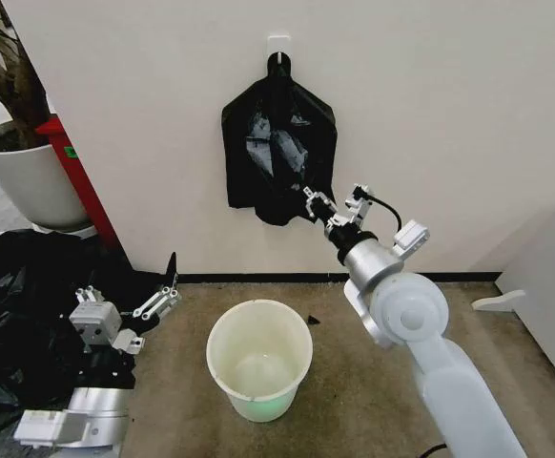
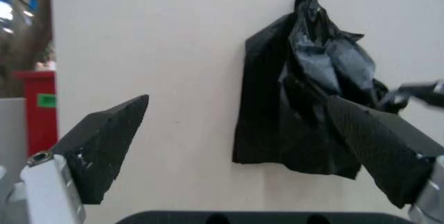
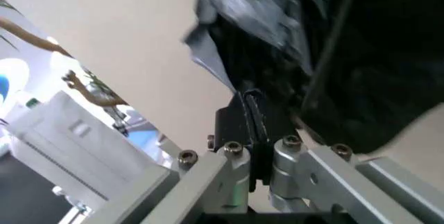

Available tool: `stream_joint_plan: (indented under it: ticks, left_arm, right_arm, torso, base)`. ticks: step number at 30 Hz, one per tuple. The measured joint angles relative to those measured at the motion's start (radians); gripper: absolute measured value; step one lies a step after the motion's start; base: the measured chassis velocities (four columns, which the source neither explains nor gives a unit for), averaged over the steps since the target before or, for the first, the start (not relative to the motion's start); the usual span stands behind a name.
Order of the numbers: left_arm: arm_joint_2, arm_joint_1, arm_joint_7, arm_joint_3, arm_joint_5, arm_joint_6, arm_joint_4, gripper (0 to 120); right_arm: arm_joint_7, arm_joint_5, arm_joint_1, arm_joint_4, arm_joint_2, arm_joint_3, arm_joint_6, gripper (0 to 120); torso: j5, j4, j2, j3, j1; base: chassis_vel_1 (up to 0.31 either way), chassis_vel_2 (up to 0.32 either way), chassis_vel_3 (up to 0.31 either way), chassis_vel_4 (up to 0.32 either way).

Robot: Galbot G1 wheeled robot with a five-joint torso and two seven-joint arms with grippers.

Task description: Place the garbage bag over the trash bin.

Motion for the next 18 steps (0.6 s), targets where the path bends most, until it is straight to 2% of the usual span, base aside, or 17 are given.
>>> stream_joint_plan:
  ticks: [3,5,7,8,10,12,15,18]
  left_arm:
    - [0.132,-0.057,-0.031,-0.024,-0.118,0.047,0.024,100]
    - [0.254,-0.116,-0.05,-0.029,-0.211,0.074,0.052,100]
    - [0.345,-0.164,-0.064,-0.02,-0.298,0.097,0.08,100]
    - [0.345,-0.164,-0.064,-0.02,-0.298,0.097,0.08,100]
    - [0.435,-0.234,-0.08,0.003,-0.414,0.133,0.118,100]
    - [0.488,-0.305,-0.088,0.025,-0.489,0.165,0.154,100]
    - [0.534,-0.412,-0.098,0.056,-0.553,0.195,0.21,100]
    - [0.55,-0.472,-0.113,0.068,-0.594,0.216,0.236,100]
  right_arm:
    - [-0.016,-0.038,-0.019,-0.027,0.013,0.0,0.0,0]
    - [-0.017,-0.043,-0.021,-0.037,0.019,0.003,0.001,0]
    - [-0.02,-0.044,-0.023,-0.04,0.02,0.003,0.002,0]
    - [-0.02,-0.044,-0.023,-0.04,0.02,0.003,0.002,0]
    - [-0.031,-0.051,-0.029,-0.049,0.019,0.003,0.002,0]
    - [-0.046,-0.062,-0.035,-0.056,0.019,0.003,0.003,0]
    - [-0.062,-0.083,-0.04,-0.067,0.023,-0.003,0.004,0]
    - [-0.073,-0.101,-0.039,-0.079,0.035,-0.018,0.005,0]
  torso:
    - [-0.0001,0.0,0.0,0.0,0.0]
    - [-0.0002,-0.0001,0.0,0.0,0.0]
    - [-0.0002,-0.0002,0.0,0.0,0.0]
    - [-0.0002,-0.0002,0.0,0.0,0.0]
    - [-0.0003,-0.0002,0.0,0.0,0.0]
    - [-0.0003,-0.0001,0.0,0.0,0.0]
    - [-0.0004,-0.0005,0.0,0.0,0.0]
    - [-0.0001,-0.0004,0.0,0.0,0.0]
  base:
    - [0.0,0.0,0.0,0.0]
    - [0.0,0.0,0.0,0.0]
    - [0.0,0.0,0.0,0.0]
    - [0.0,0.0,0.0,0.0]
    - [0.0,0.0,0.0,0.0]
    - [0.0,0.0,0.0,0.0]
    - [0.0,0.0,0.0,0.0]
    - [0.0,0.0,0.0,0.0]
